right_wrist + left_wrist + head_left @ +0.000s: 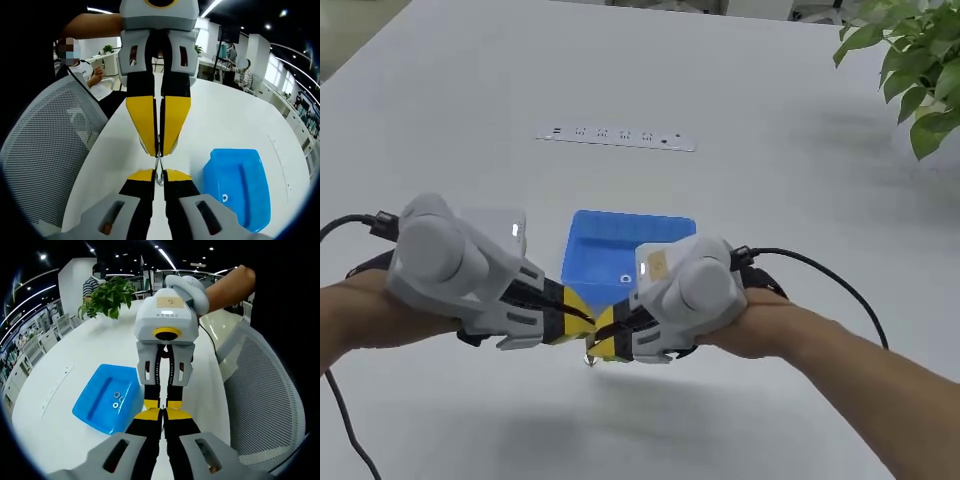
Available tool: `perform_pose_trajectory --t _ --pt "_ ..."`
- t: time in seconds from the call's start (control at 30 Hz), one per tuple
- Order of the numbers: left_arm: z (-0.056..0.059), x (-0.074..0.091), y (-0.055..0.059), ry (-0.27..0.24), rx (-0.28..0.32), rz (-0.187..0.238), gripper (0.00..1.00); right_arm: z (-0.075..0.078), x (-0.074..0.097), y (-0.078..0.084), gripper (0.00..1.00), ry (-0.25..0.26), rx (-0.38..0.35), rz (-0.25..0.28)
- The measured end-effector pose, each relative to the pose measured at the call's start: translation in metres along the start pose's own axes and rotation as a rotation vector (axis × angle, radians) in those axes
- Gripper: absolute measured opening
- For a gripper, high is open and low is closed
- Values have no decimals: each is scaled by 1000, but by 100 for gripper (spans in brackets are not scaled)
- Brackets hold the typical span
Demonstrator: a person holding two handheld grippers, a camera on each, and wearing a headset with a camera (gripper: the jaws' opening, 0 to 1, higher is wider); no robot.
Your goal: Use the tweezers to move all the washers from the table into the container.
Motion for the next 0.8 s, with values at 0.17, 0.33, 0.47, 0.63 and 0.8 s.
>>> perform_pose_trajectory --t 0.17,0.33,0.47,0.63,0.8 --pt "0 2 1 -4 5 -3 5 0 -4 0 8 -6 8 -14" --pt "0 3 2 -9 8 -4 5 1 -7 0 8 -9 -6 -19" --pt "1 1 1 -9 9 2 5 0 -8 1 8 -10 2 -31" --pt "1 0 1 -11 8 5 5 0 -7 1 7 4 0 -29" --pt "1 0 1 -21 5 11 5 0 -7 1 6 3 2 -29"
Point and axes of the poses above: the centre of the closed fingertips' face, and the gripper's own axes: x roughly backward along the fingers, z roughly to its right, y roughly out of its underside, the point moved 4 cm from there along x, roughly backward along the fingers, and after that the axes turned 7 degrees about z, right-handed, at the moved point
